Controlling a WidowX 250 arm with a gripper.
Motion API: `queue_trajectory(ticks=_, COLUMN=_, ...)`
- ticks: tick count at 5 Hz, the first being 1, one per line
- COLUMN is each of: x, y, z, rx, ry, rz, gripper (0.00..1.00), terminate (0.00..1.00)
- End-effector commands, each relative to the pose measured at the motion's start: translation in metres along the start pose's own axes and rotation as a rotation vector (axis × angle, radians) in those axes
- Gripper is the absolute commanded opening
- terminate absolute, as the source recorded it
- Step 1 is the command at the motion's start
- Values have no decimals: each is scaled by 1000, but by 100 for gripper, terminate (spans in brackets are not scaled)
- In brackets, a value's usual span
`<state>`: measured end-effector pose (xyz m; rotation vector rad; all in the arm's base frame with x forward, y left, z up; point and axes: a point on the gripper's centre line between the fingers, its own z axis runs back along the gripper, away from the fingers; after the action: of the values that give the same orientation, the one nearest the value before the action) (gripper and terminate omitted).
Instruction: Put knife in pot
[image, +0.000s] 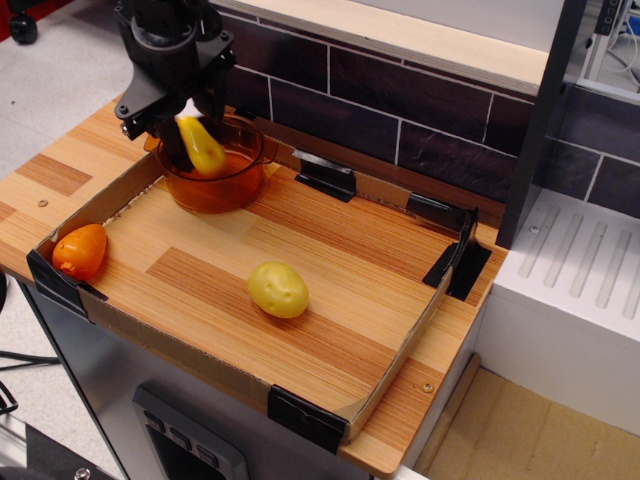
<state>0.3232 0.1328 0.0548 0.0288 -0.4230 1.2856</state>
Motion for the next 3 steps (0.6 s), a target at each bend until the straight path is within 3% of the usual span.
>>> queue_trajectory(ticks=1, x=-18, y=3, z=42, rx=-66, ry=35, rz=-35, gripper=100, terminate=0)
queue_trajectory(ticks=3, x=-26, y=-4, z=107, rx=-106, ry=188, rz=-108, gripper=100, terminate=0)
